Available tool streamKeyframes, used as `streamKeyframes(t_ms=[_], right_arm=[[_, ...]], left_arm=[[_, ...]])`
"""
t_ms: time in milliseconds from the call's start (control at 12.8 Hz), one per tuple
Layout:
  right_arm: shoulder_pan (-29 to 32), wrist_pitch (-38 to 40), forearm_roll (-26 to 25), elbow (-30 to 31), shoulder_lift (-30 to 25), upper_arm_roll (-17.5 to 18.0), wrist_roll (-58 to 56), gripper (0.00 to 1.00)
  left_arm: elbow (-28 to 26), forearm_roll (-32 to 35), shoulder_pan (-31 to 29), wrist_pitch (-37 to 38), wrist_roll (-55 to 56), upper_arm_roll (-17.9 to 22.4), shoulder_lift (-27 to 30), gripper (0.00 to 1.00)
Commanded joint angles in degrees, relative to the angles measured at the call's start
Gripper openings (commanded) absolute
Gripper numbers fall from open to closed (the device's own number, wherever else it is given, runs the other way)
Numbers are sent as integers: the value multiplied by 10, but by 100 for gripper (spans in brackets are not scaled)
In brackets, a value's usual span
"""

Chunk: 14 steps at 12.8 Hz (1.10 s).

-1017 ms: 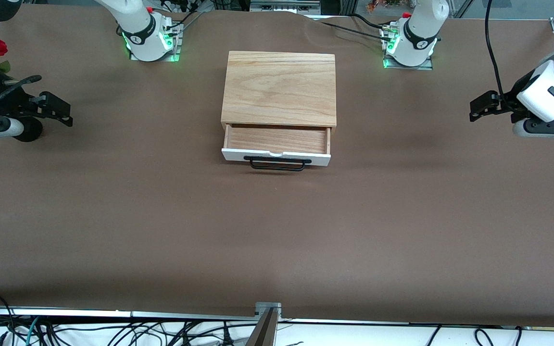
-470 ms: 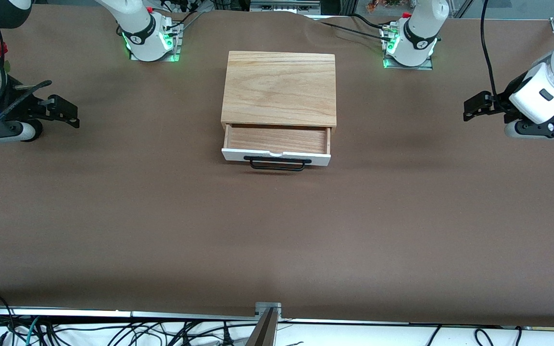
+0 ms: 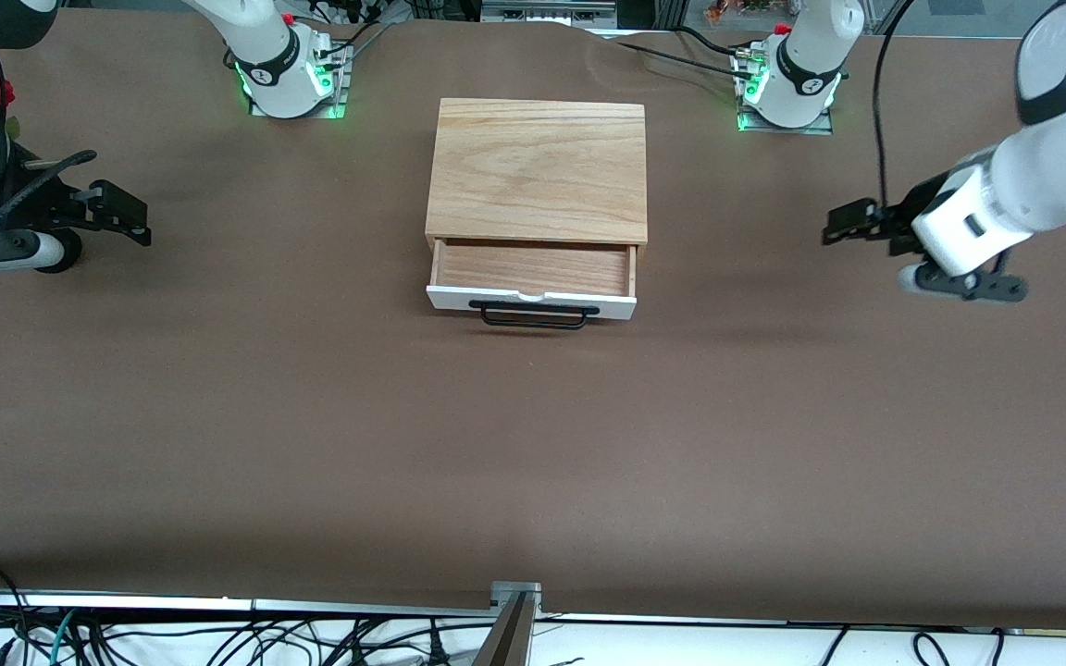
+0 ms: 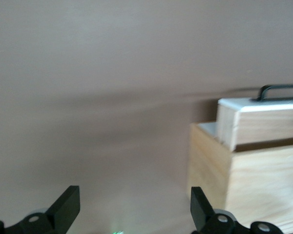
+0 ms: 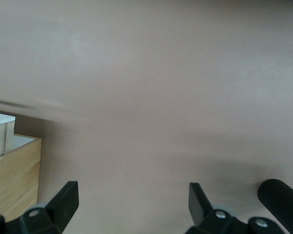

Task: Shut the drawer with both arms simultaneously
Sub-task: 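Move the left gripper toward the drawer front while the right gripper follows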

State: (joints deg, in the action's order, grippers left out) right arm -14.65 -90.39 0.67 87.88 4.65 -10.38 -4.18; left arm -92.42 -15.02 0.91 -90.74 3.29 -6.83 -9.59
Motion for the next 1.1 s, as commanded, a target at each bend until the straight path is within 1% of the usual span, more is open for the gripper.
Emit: streamKeyframes(t_ms=[0,157,470,626,704,861,1017], right_arm=[[-2,7,4,-4,-3,1,8,100],[-3,7,4,-5,-3,1,9,100],[-9,11,5,1,1,3,8,100],[-11,10,14,5,10,18,11,100],[-11,5,27,5,21,21,11,100],[-11,-7,98,1,54,23,10,100],[-23,-44,149,-1,100,31,14,100]], left_arm=[[15,-78,30,-80,-9,1,-67,100],[15,-109,58,-143,-9,1,-95,100],[15,-156,112,-241,-9,1,-142,100],[15,-180,138,-284,-9,1,-166,100],[14,-185,148,-299,-8,1,-177,100],[14,-186,167,-307,-9,1,-201,100],[8,-186,172,-306,-10,1,-215,100]])
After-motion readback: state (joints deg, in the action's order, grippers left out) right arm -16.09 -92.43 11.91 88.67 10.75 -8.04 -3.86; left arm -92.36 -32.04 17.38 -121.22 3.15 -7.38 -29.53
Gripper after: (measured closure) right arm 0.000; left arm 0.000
